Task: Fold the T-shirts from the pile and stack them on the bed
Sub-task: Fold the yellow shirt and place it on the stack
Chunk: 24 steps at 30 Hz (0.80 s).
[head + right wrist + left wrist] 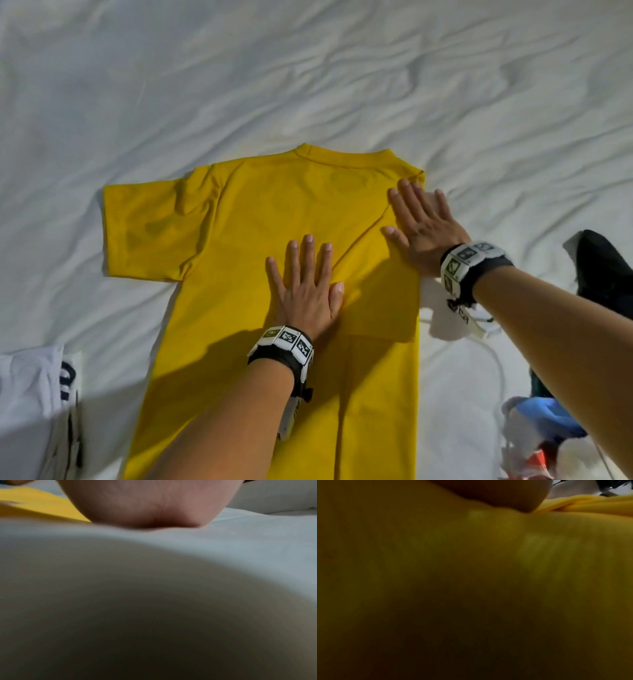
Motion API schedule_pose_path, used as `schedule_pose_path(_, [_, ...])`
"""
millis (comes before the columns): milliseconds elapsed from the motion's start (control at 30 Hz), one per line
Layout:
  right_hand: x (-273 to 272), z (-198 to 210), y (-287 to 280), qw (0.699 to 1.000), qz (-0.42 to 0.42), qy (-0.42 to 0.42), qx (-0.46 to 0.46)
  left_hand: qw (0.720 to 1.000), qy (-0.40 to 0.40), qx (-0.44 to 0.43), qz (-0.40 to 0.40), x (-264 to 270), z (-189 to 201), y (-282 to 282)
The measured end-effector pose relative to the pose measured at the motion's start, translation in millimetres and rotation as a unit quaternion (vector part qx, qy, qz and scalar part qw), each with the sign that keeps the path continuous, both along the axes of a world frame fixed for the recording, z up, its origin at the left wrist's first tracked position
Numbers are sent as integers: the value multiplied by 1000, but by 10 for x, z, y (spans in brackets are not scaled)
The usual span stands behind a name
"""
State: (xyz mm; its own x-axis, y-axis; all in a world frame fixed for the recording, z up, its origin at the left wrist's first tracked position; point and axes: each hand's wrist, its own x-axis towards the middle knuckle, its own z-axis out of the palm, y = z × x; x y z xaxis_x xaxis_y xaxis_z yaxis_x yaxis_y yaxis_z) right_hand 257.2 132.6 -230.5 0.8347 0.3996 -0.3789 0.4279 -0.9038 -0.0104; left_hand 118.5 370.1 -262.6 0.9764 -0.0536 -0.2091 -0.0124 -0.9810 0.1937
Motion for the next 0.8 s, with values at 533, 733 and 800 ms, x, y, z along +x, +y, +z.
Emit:
schedule_pose_path(533, [-1520, 90, 459, 996, -42, 39, 62, 997, 68, 23, 4, -28, 176, -23])
schedule_pose_path(733, [-1476, 256, 567, 990, -138, 33, 22, 988, 115, -91, 42, -9, 693, 156])
schedule_pose_path(800, [-1514, 440, 801, 990, -131, 23, 37, 985, 59, -115, 117, -179, 890, 376])
